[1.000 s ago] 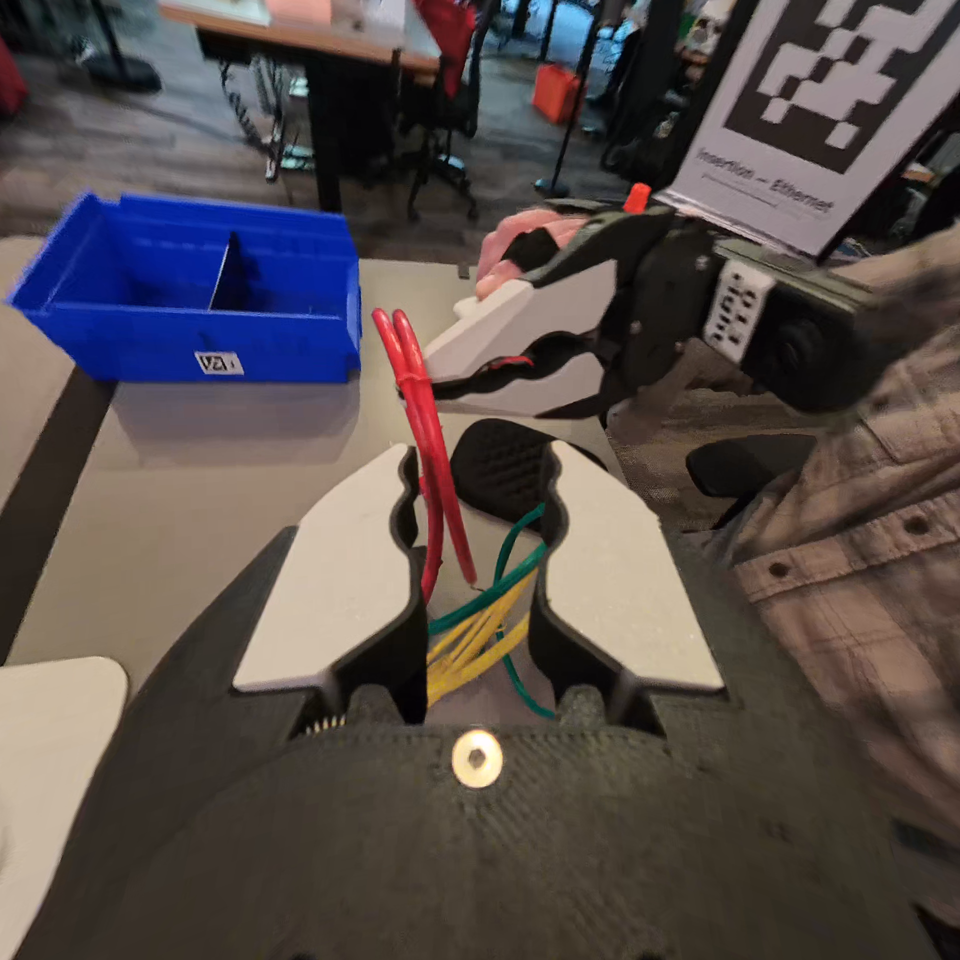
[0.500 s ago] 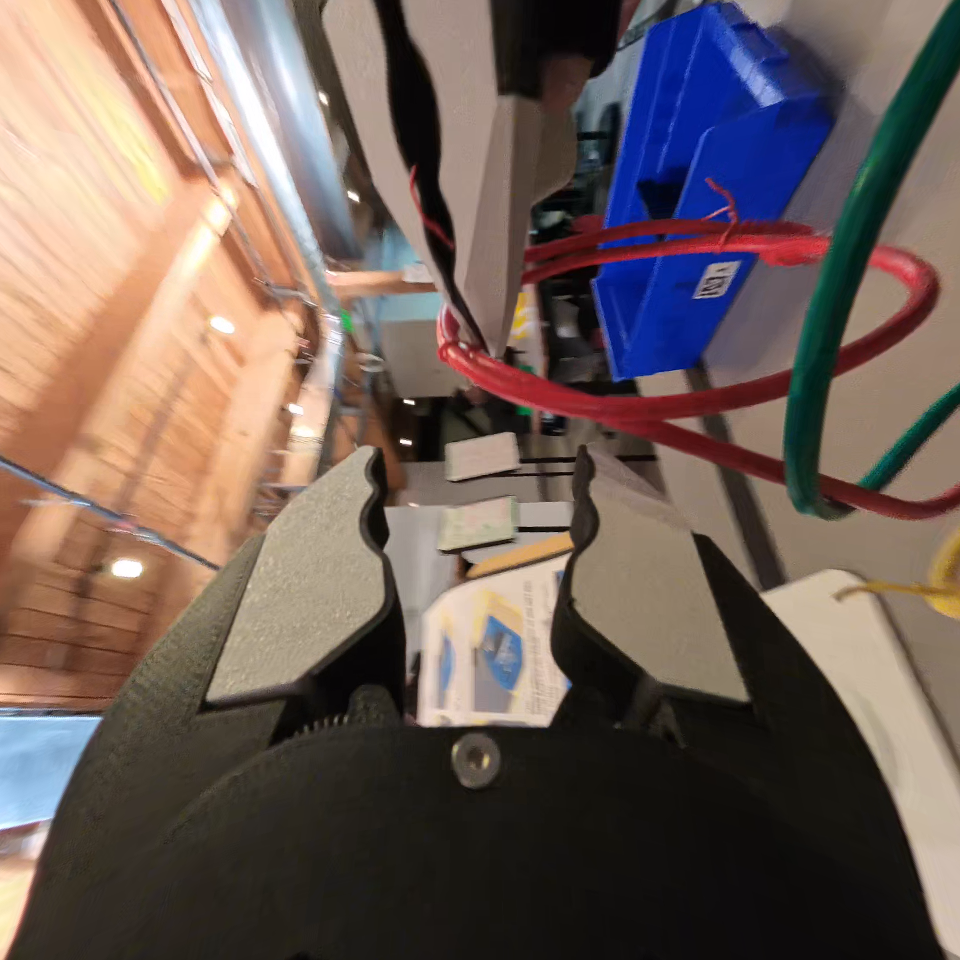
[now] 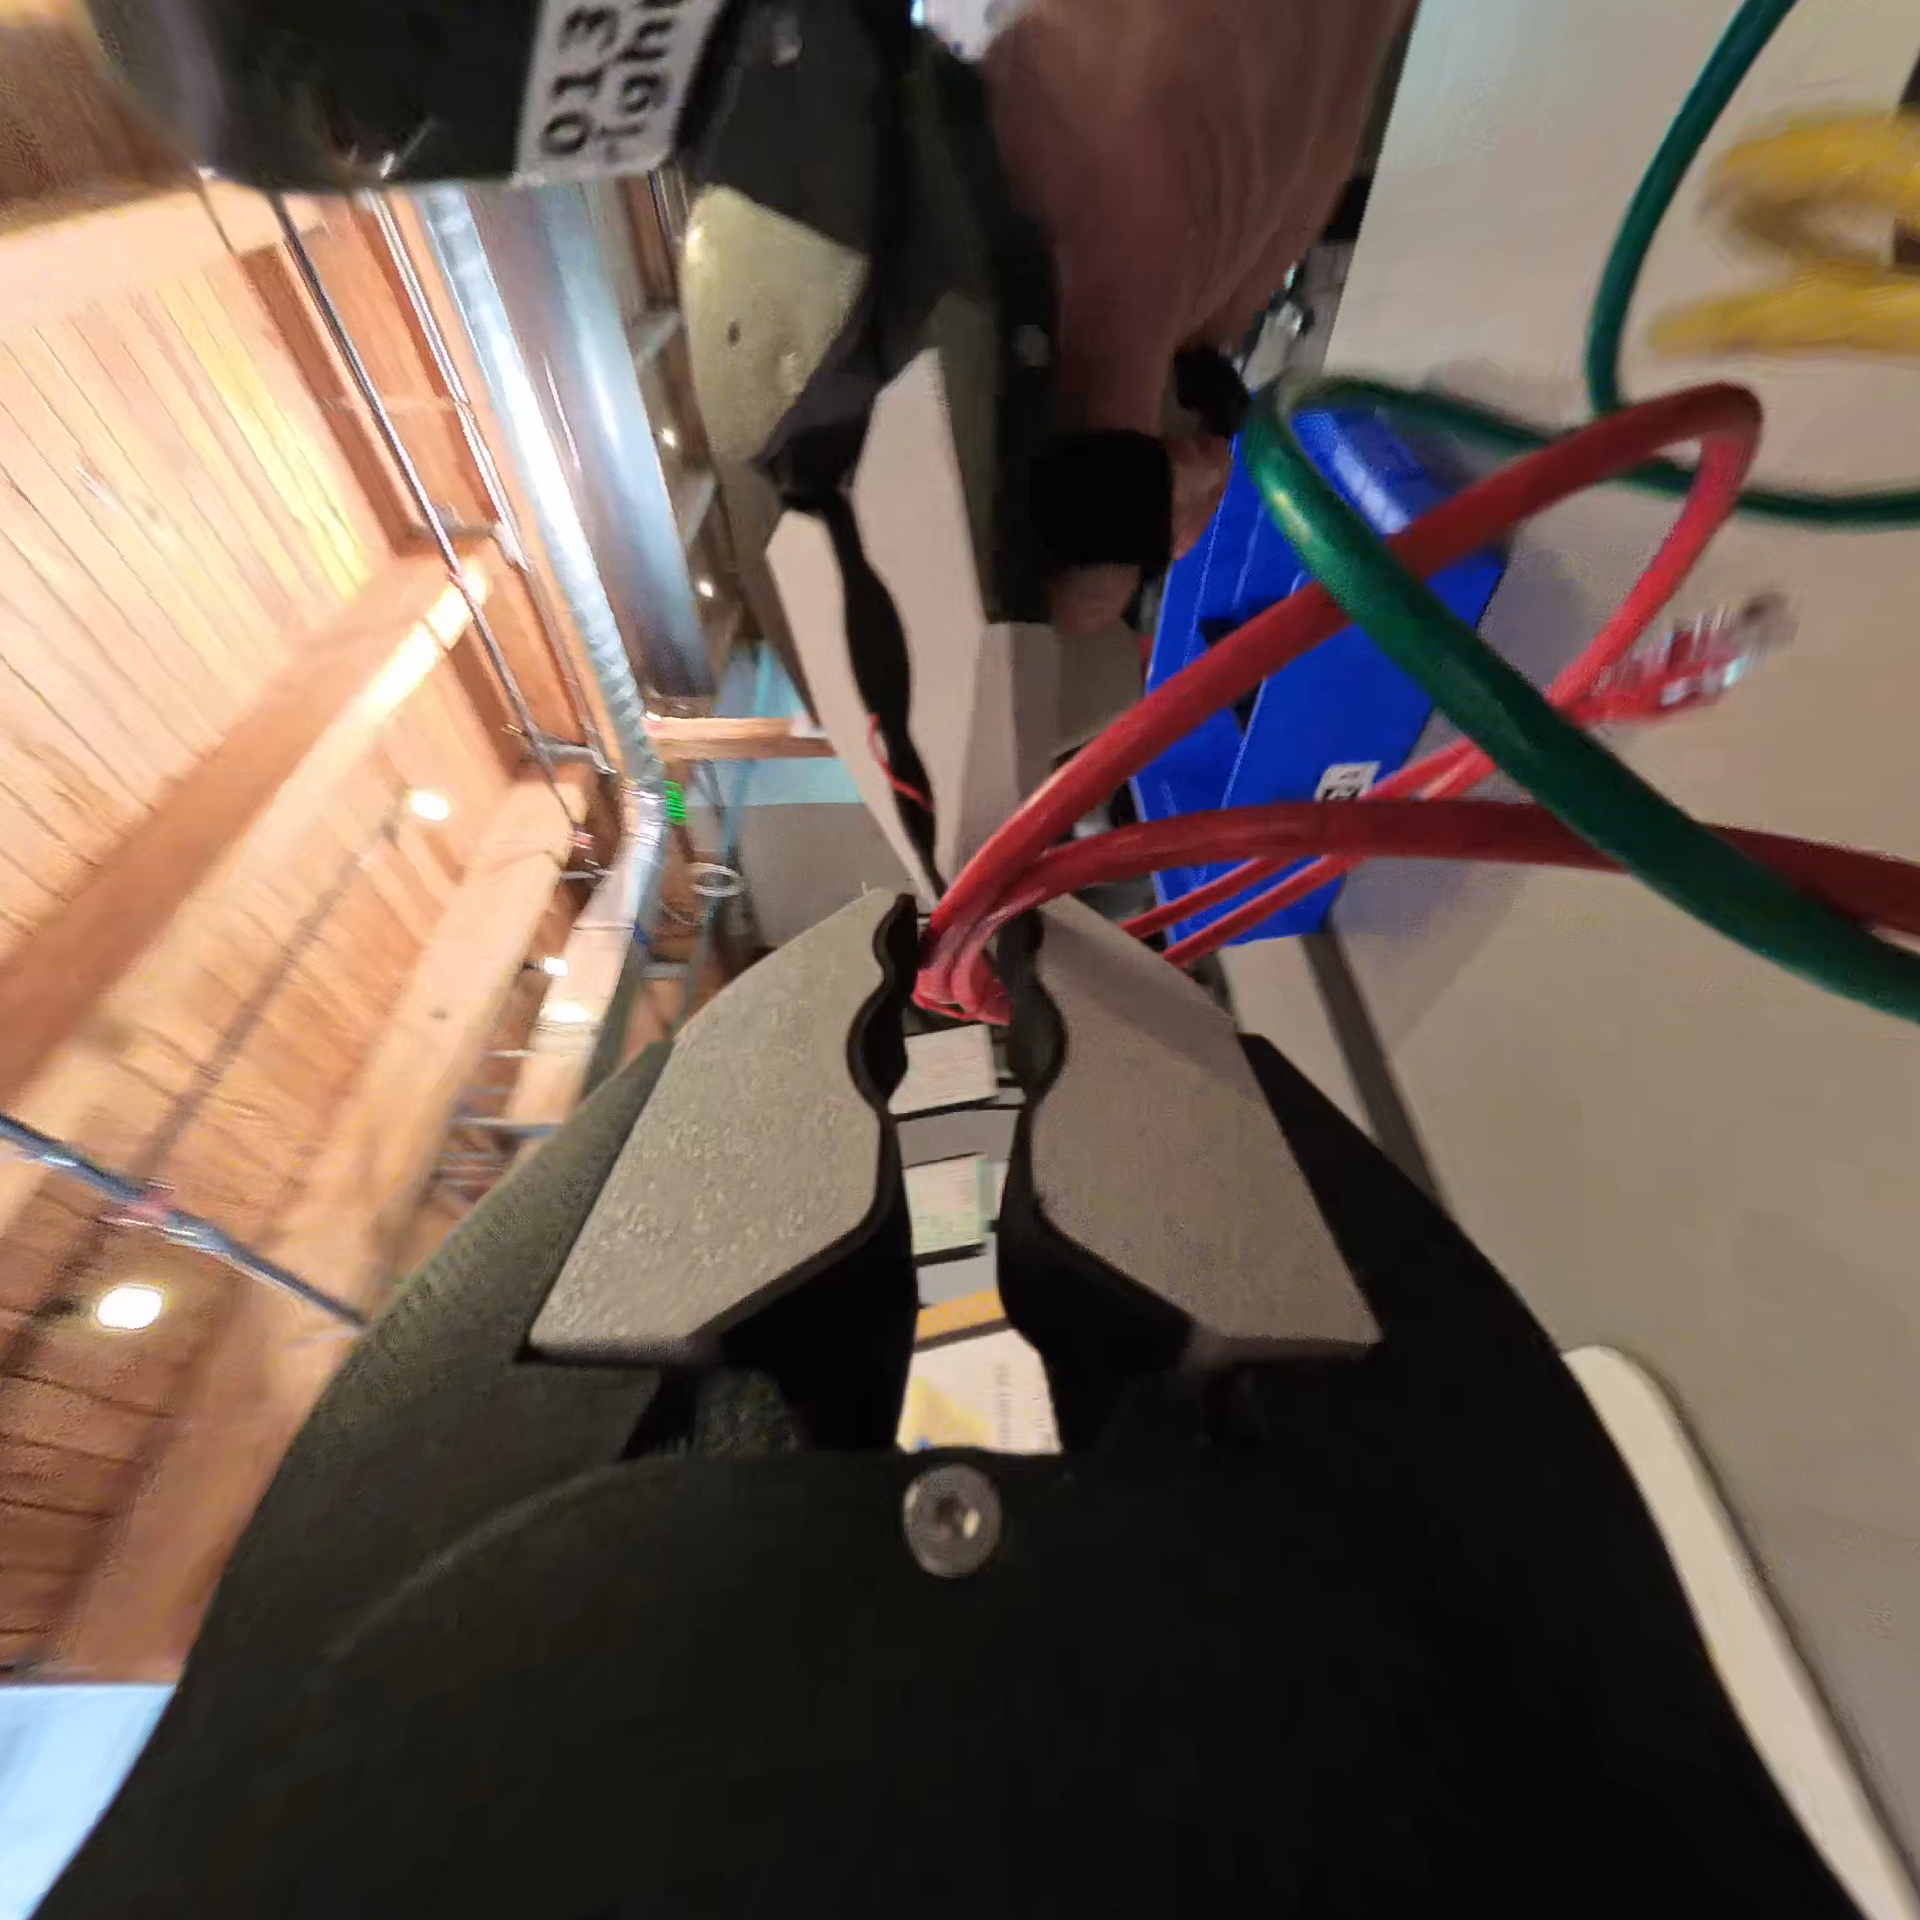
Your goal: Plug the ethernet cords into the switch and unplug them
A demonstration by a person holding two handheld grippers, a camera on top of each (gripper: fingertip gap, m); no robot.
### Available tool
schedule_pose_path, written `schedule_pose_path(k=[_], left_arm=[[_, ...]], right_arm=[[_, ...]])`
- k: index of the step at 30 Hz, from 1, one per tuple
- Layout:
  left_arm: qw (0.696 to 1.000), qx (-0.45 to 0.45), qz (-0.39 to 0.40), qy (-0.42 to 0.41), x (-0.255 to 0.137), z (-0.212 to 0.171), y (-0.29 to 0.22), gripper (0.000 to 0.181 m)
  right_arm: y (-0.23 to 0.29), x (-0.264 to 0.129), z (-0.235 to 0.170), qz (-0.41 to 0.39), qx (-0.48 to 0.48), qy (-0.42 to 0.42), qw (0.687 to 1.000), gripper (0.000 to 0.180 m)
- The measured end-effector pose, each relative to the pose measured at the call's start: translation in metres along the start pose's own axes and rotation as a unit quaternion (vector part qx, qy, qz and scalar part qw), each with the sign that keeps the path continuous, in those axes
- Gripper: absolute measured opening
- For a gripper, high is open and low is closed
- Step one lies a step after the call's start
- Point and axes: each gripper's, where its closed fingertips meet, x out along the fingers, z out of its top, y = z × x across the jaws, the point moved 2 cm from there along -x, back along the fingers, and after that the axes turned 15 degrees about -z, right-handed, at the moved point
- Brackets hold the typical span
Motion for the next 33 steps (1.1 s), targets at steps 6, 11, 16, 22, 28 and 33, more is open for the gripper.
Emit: schedule_pose_path(k=[6,11,16,22,28,33], left_arm=[[0.97,-0.208,-0.091,-0.093,-0.002,-0.007,0.013,0.013],[0.894,-0.361,-0.207,-0.166,-0.001,-0.018,0.014,0.013],[0.799,-0.482,-0.294,-0.207,0.005,-0.034,0.008,0.011],[0.676,-0.576,-0.409,-0.211,0.016,-0.052,-0.017,0.009],[0.616,-0.606,-0.477,-0.163,0.027,-0.06,-0.05,0.009],[0.667,-0.603,-0.414,-0.14,0.032,-0.072,-0.057,0.009]], right_arm=[[0.001,0.002,0.001,-0.007,-0.043,-0.012,0.999,0.0],[0.004,0.004,-0.001,-0.023,-0.103,-0.009,0.994,0.0],[0.009,0.011,-0.005,-0.065,-0.253,0.016,0.965,0.0],[0.024,0.026,-0.022,-0.077,-0.507,0.037,0.858,0.0],[0.046,0.039,-0.044,-0.018,-0.646,0.024,0.763,0.0],[0.048,0.046,-0.052,-0.005,-0.6,0.046,0.798,0.016]])
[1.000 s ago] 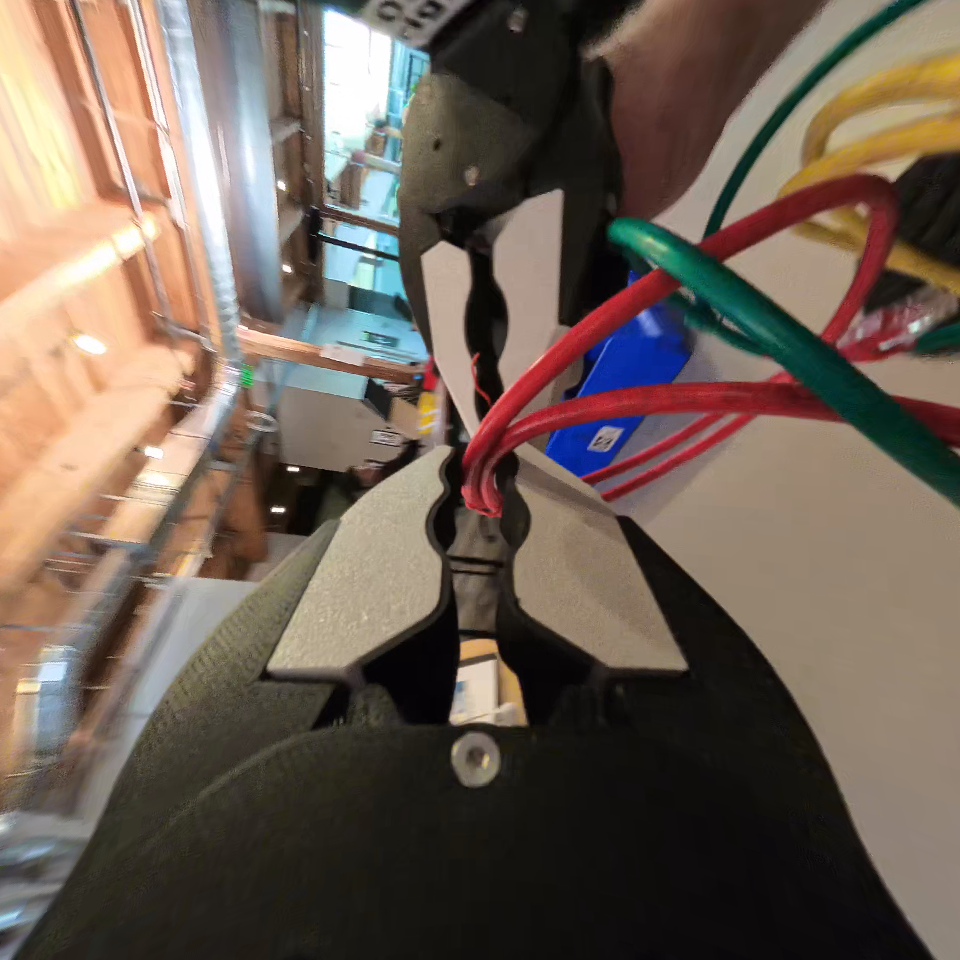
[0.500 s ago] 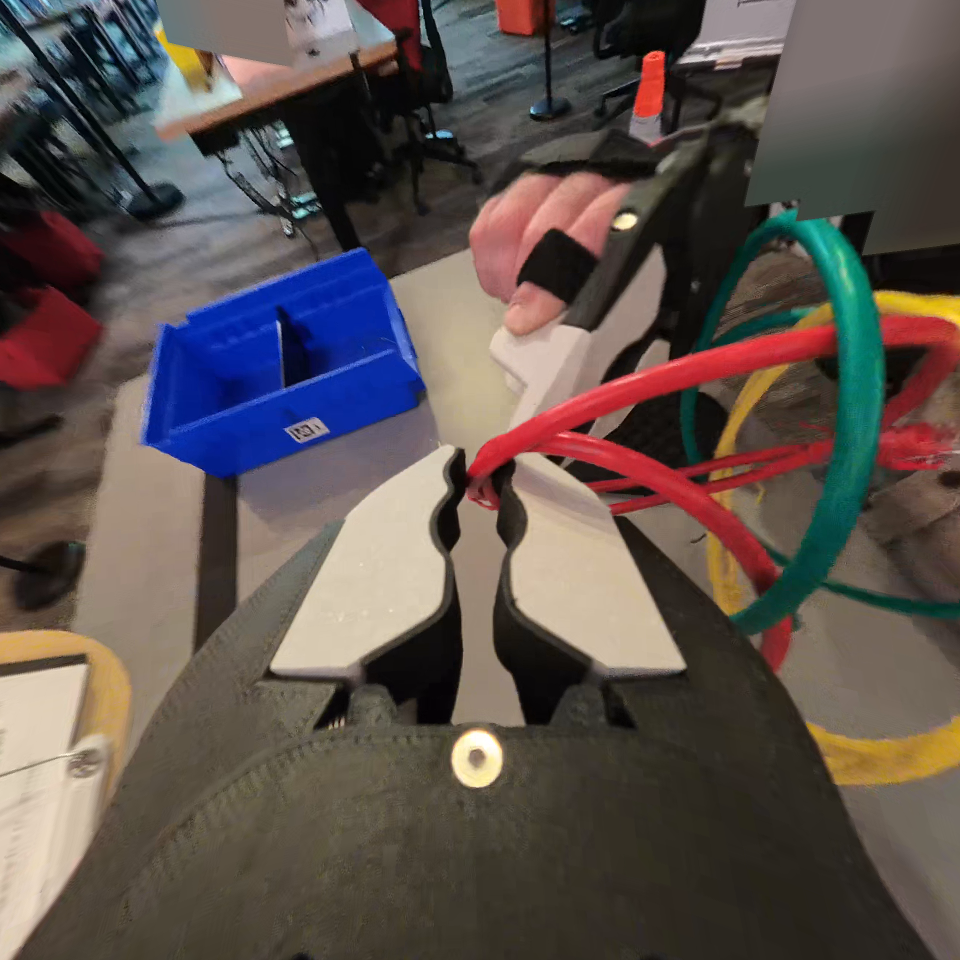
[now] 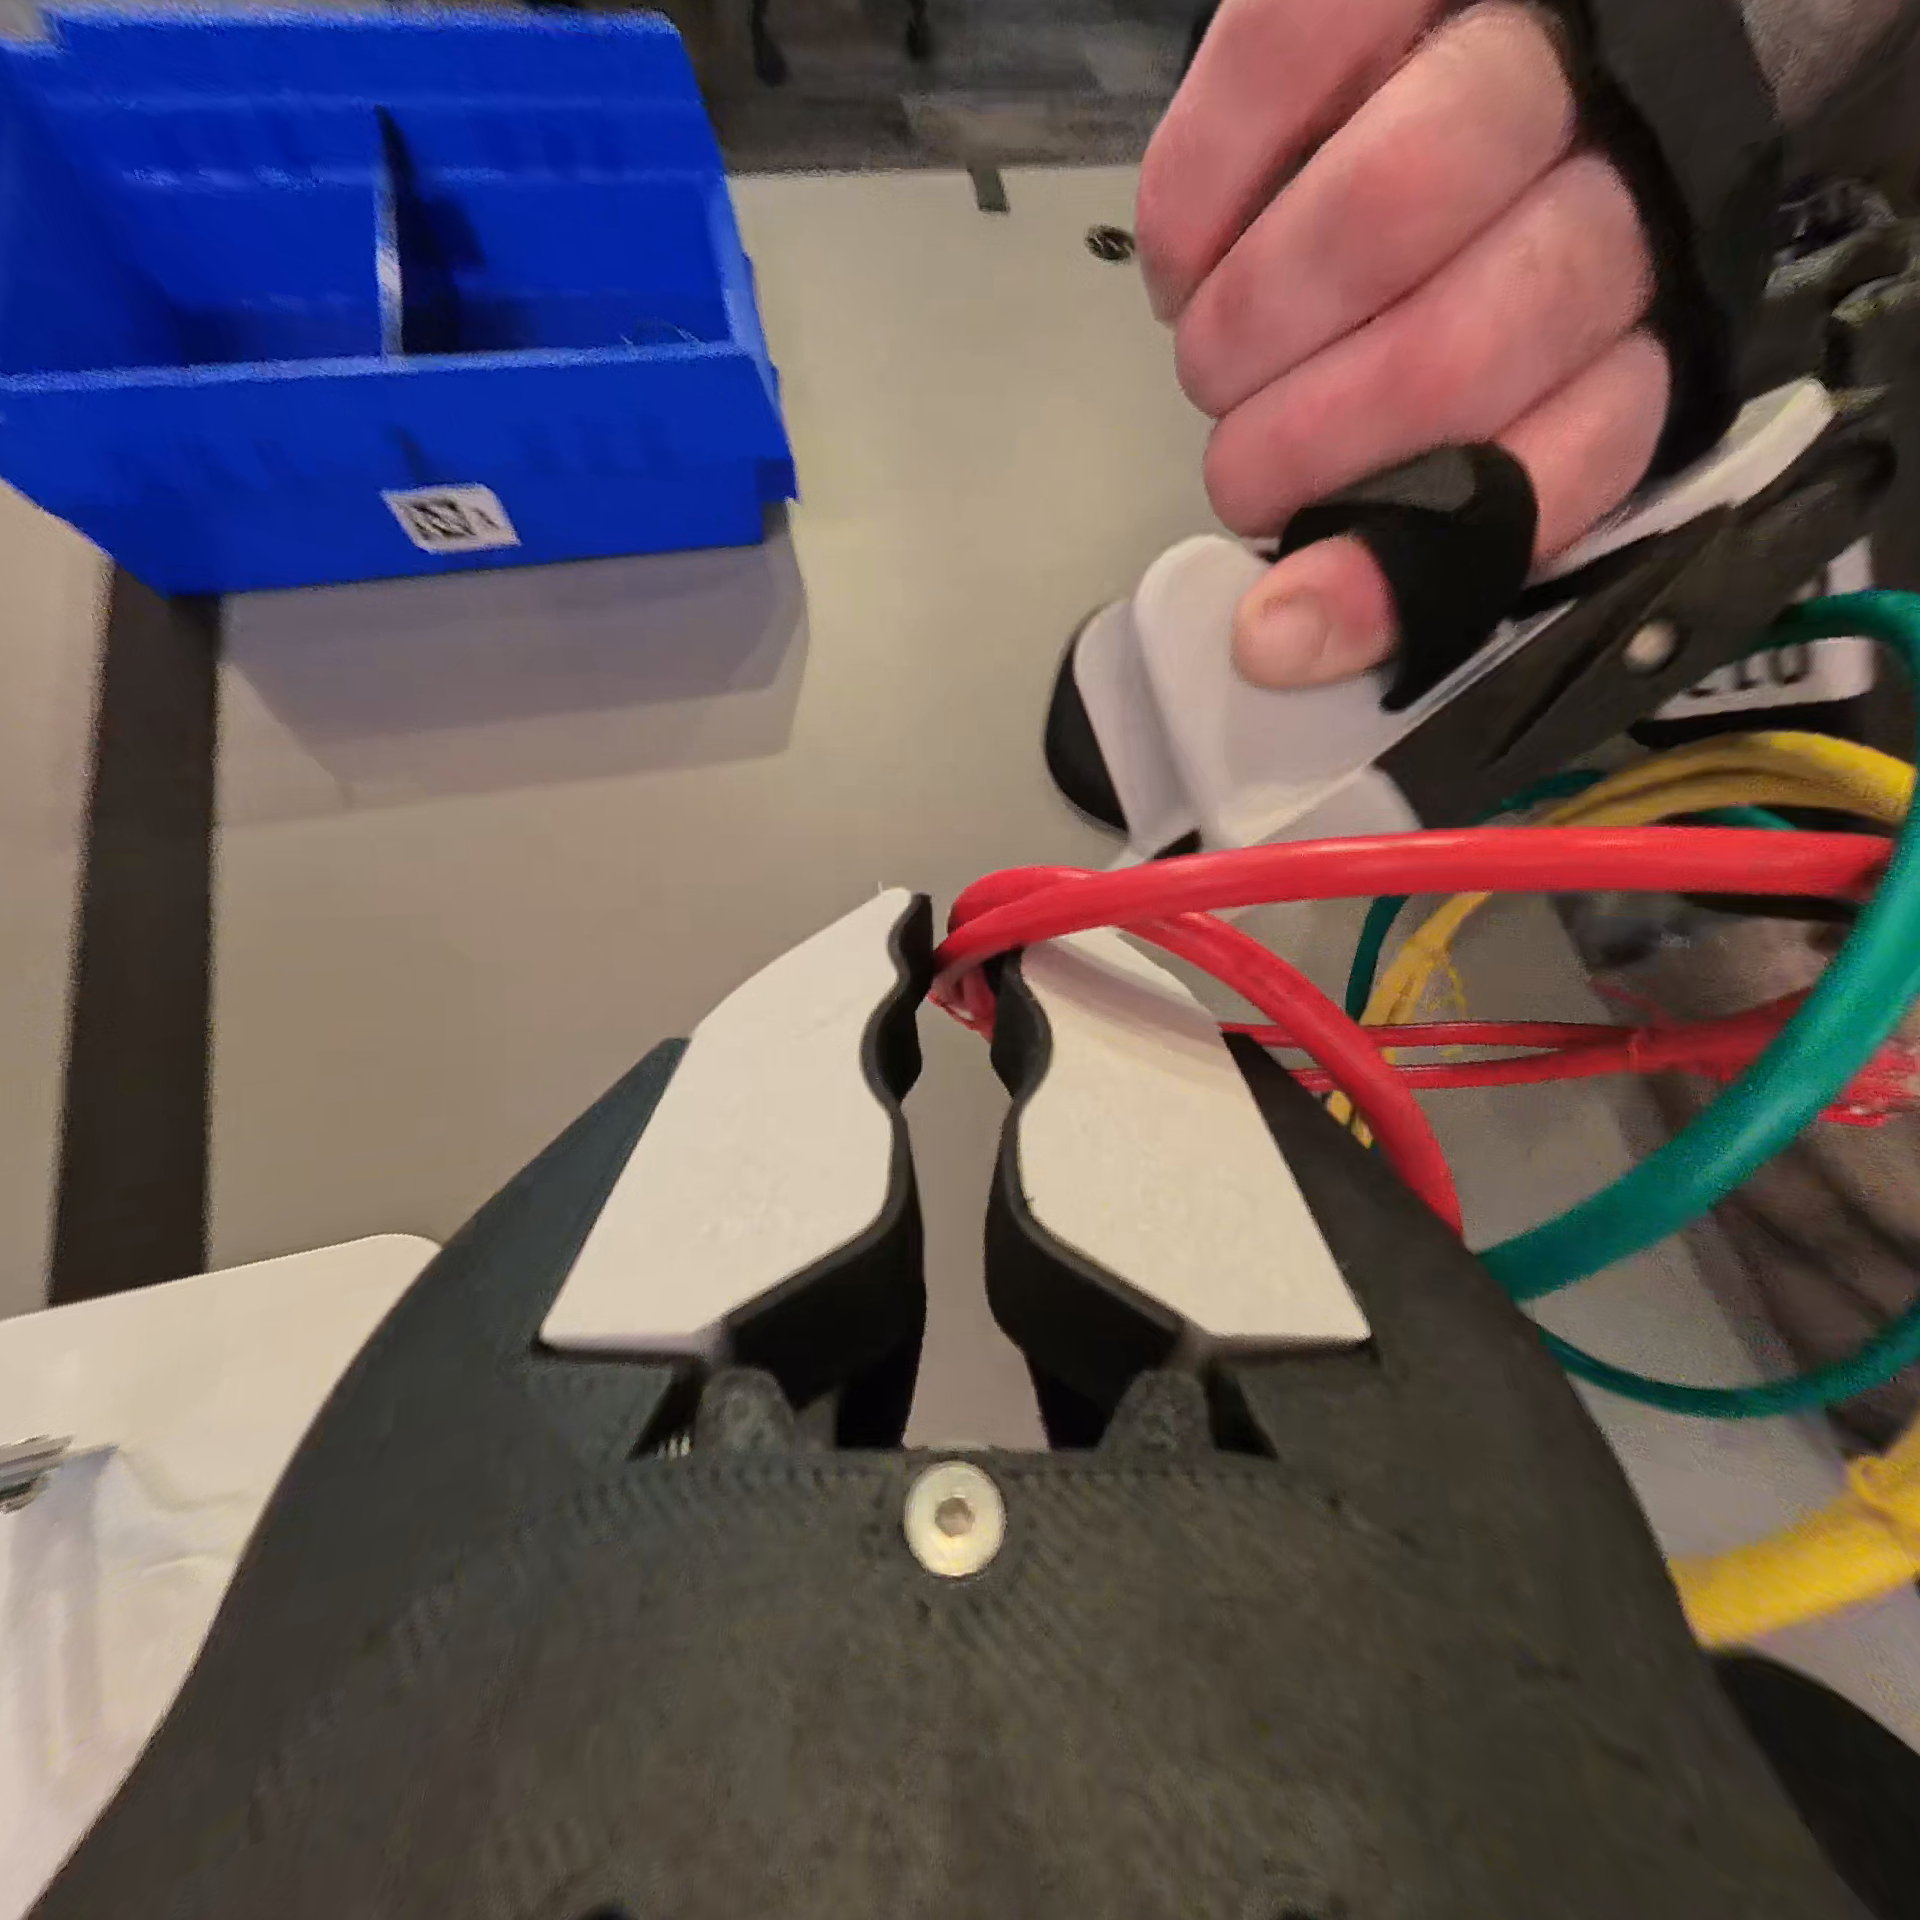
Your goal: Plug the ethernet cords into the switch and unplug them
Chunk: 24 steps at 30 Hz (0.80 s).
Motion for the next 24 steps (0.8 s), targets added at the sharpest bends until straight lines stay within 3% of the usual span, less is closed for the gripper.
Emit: schedule_pose_path(k=[3,6,10,12,13,16,17,19,24], left_arm=[[0.998,0.036,0.057,-0.02,-0.009,-0.001,0.002,0.009],[0.992,0.064,0.101,-0.033,-0.016,-0.004,0.003,0.009],[0.979,0.109,0.167,-0.046,-0.026,-0.001,0.001,0.009],[0.969,0.131,0.204,-0.049,-0.031,0.001,0.0,0.009],[0.962,0.145,0.229,-0.043,-0.033,0.001,-0.001,0.008],[0.933,0.197,0.301,-0.03,-0.038,0.005,-0.007,0.008],[0.919,0.215,0.33,-0.027,-0.04,0.007,-0.01,0.008],[0.884,0.258,0.389,-0.001,-0.042,0.009,-0.016,0.009],[0.772,0.369,0.514,0.057,-0.036,0.017,-0.04,0.008]], right_arm=[[-0.009,-0.004,-0.005,0.012,0.147,0.019,0.989,0.037],[-0.013,-0.017,-0.009,0.014,0.225,0.013,0.974,0.034],[-0.016,-0.033,-0.033,0.051,0.454,0.041,0.889,0.032],[-0.026,-0.044,-0.044,0.068,0.605,0.04,0.793,0.025],[-0.033,-0.05,-0.047,0.08,0.68,0.032,0.728,0.024],[-0.069,-0.07,-0.05,0.092,0.876,-0.077,0.468,0.014],[-0.07,-0.07,-0.051,0.102,0.906,-0.091,0.401,0.016],[-0.063,-0.064,-0.038,0.144,0.936,-0.108,0.301,0.019],[-0.044,-0.037,-0.008,0.189,0.968,-0.108,0.125,0.027]])
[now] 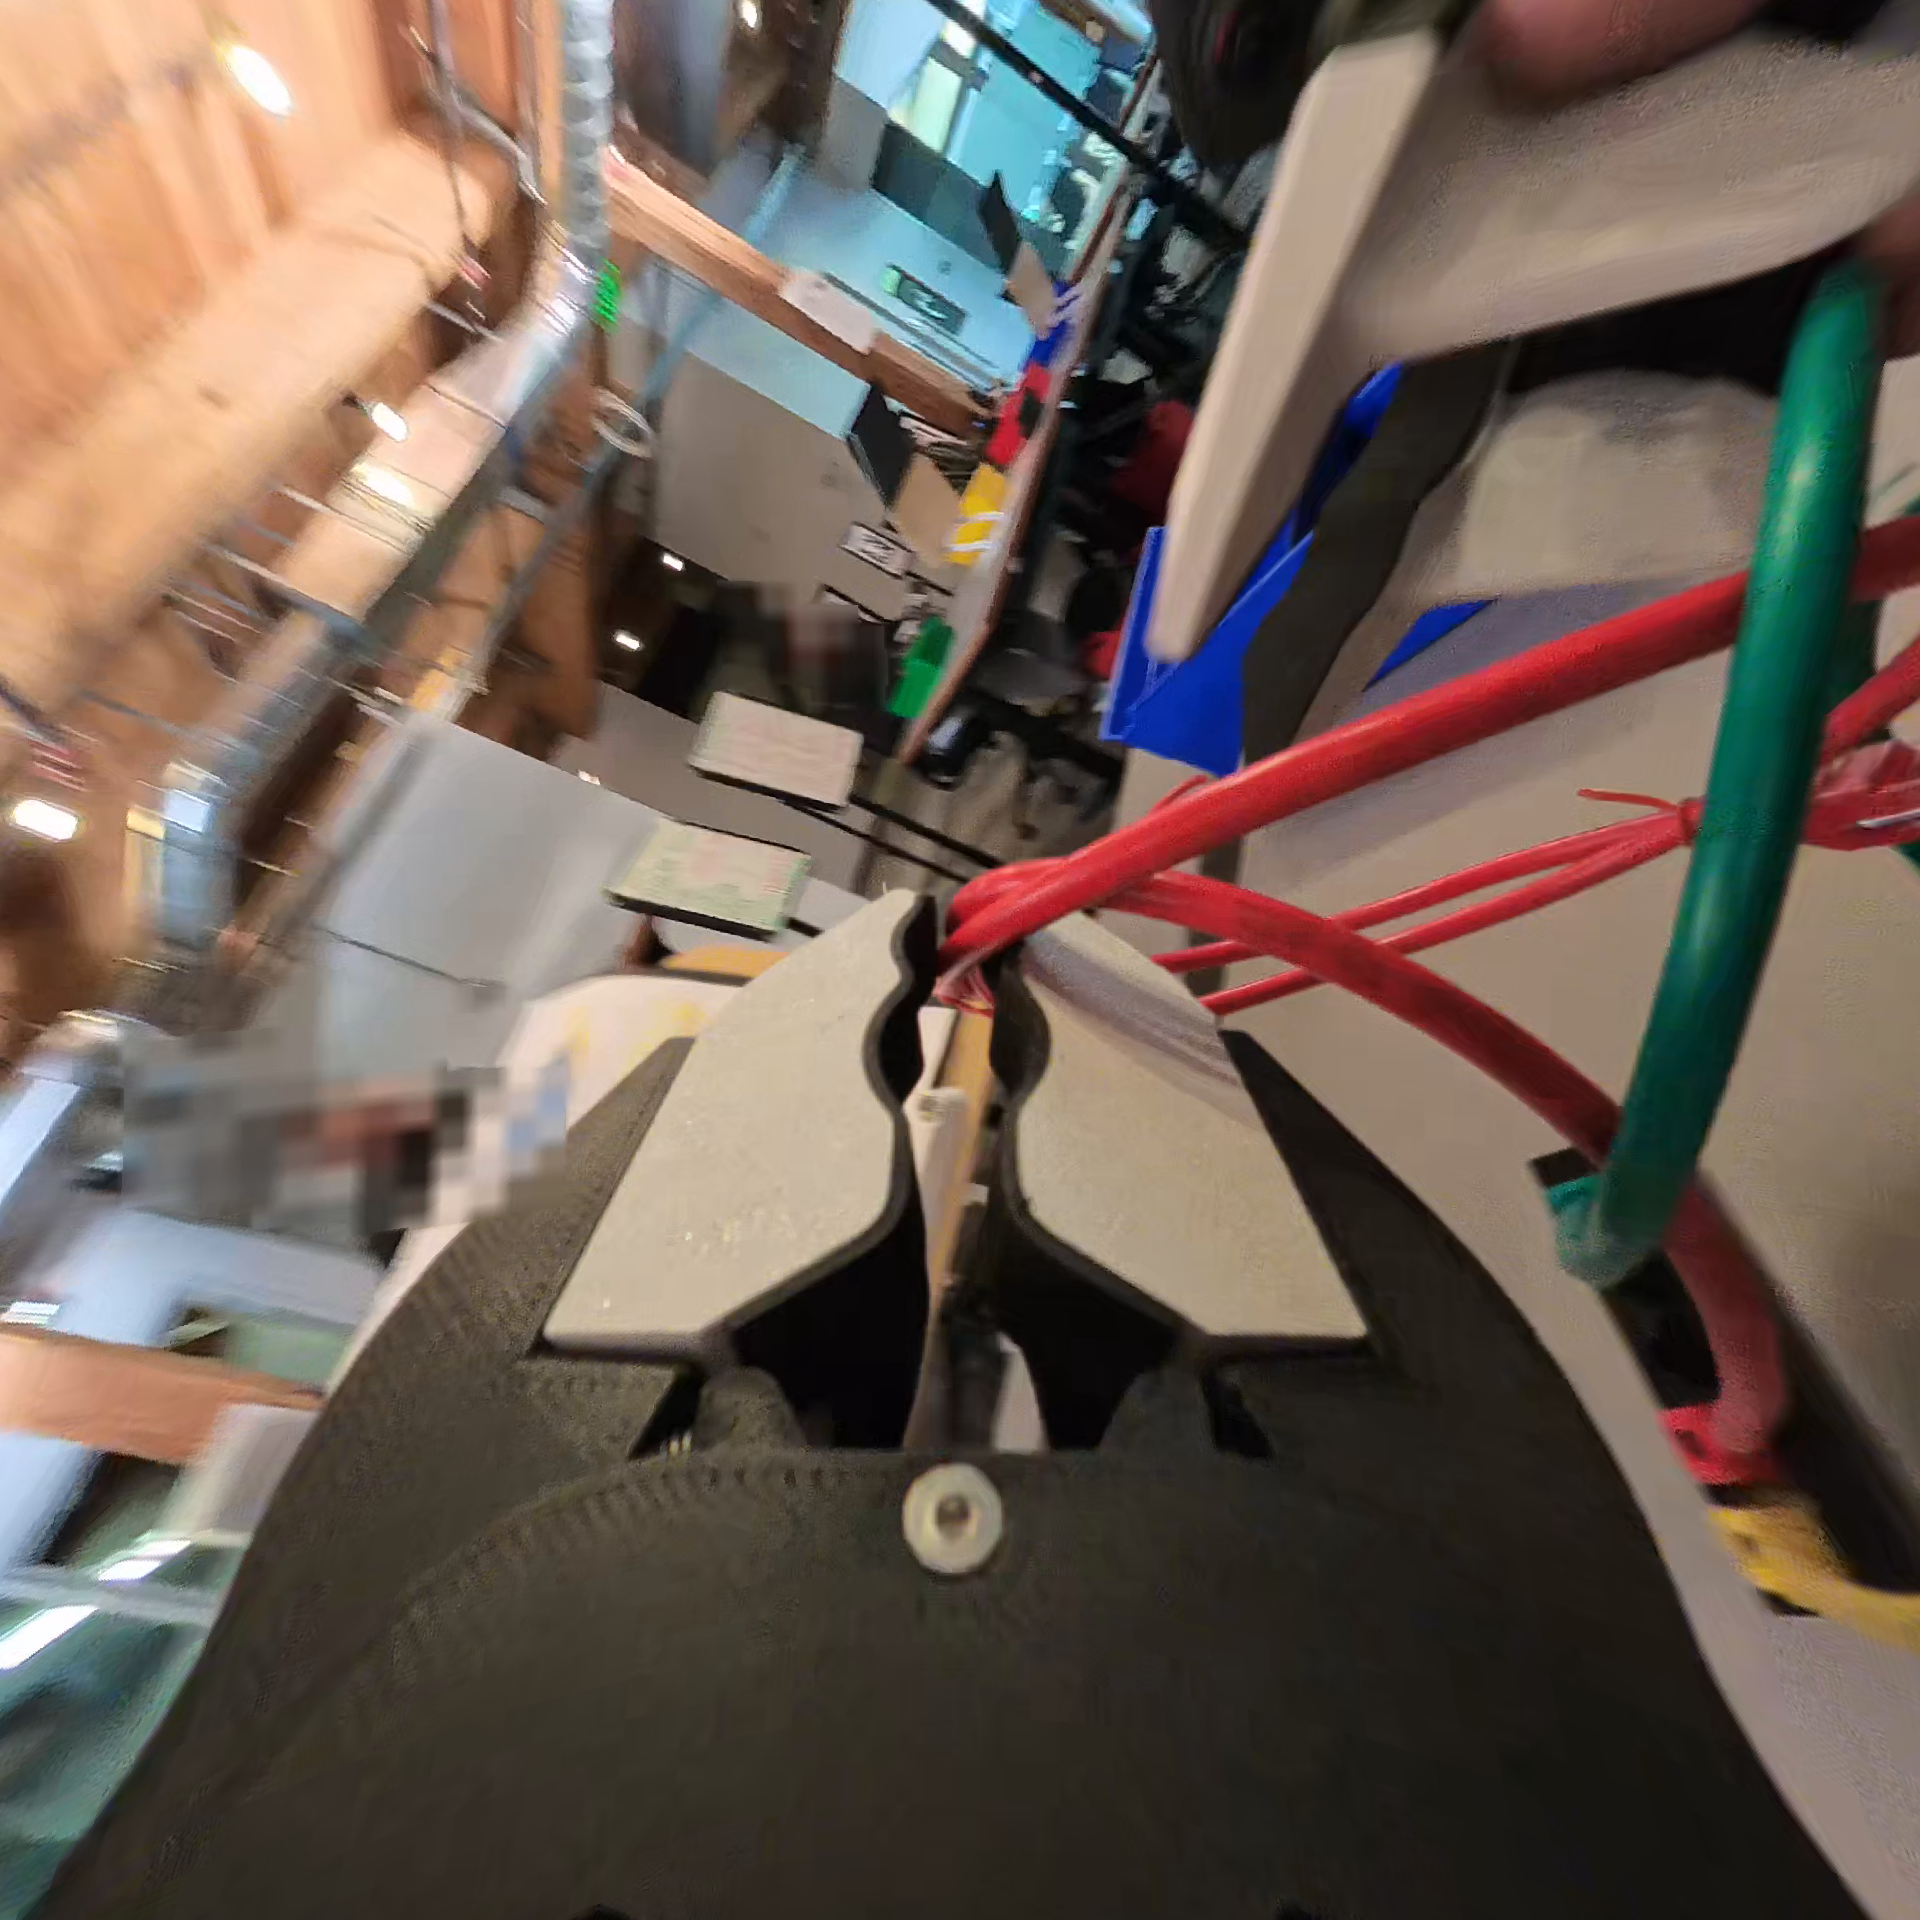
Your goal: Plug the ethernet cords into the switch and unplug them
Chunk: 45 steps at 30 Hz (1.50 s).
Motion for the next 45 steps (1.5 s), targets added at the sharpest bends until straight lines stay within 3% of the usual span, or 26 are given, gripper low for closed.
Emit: schedule_pose_path(k=[4,12,20,34,45], left_arm=[[0.991,0.117,0.061,0.017,-0.009,0.014,-0.013,0.008],[0.961,0.256,0.096,0.037,-0.012,0.027,-0.038,0.008],[0.953,0.286,0.095,0.035,-0.009,0.027,-0.041,0.008],[0.949,0.3,0.093,0.035,-0.004,0.03,-0.046,0.006],[0.947,0.306,0.09,0.035,-0.005,0.031,-0.046,0.006]], right_arm=[[-0.013,0.012,-0.007,0.016,0.08,0.003,0.997,0.037],[-0.016,0.019,-0.007,0.034,0.11,-0.015,0.993,0.032],[-0.013,0.019,-0.003,0.082,0.118,-0.035,0.989,0.017],[-0.013,0.018,-0.001,0.103,0.13,-0.038,0.985,0.019],[-0.013,0.017,-0.003,0.105,0.121,-0.041,0.986,0.002]])
